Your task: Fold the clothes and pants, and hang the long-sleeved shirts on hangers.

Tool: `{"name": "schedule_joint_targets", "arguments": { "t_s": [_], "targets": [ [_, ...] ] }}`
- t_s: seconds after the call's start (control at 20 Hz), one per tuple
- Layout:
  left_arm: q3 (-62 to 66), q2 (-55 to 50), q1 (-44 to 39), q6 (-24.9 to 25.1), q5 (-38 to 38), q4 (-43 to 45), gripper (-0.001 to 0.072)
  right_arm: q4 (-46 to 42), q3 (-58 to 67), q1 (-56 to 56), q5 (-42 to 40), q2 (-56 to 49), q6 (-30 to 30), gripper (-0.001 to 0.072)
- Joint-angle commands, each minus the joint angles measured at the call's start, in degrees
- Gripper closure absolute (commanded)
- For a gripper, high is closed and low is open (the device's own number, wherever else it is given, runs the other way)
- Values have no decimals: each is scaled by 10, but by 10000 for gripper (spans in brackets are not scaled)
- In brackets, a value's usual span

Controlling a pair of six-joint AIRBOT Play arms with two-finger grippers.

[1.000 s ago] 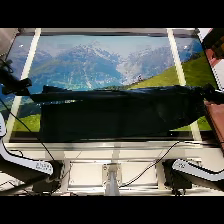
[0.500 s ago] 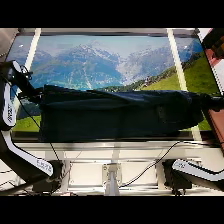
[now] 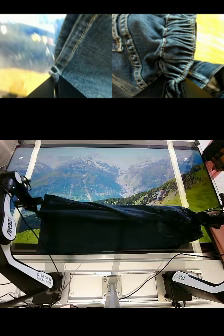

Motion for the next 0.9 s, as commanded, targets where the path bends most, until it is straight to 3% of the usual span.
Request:
{"name": "schedule_joint_targets", "arguments": {
  "t_s": [0.0, 0.1, 0.35, 0.4, 0.45, 0.5, 0.65, 0.85],
  "targets": [
    [13, 42, -1, -28, 130, 6, 690, -3, 0, 0, -1, 0, 1, 661],
    [13, 56, 0, -28, 145, 6, 691, -3, 0, 0, -7, 0, 1, 661],
    [11, 20, 14, -21, 15, 25, 675, -3, 0, 0, -13, 0, 0, 661],
    [11, 10, 16, -16, -6, 24, 471, -3, 0, 0, -13, 0, 1, 661],
    [11, 2, 16, -12, -26, 23, 124, -3, 0, 0, -14, 0, 0, 661],
    [11, -3, 16, -11, -39, 23, 25, -3, 0, 0, -18, 0, 0, 660],
    [28, -4, 16, -12, -21, 20, 32, -3, 0, 0, -23, 0, 0, 660],
    [89, -4, 13, -30, 114, -78, 33, -3, 0, 0, -24, 0, 0, 661]
  ]
}}
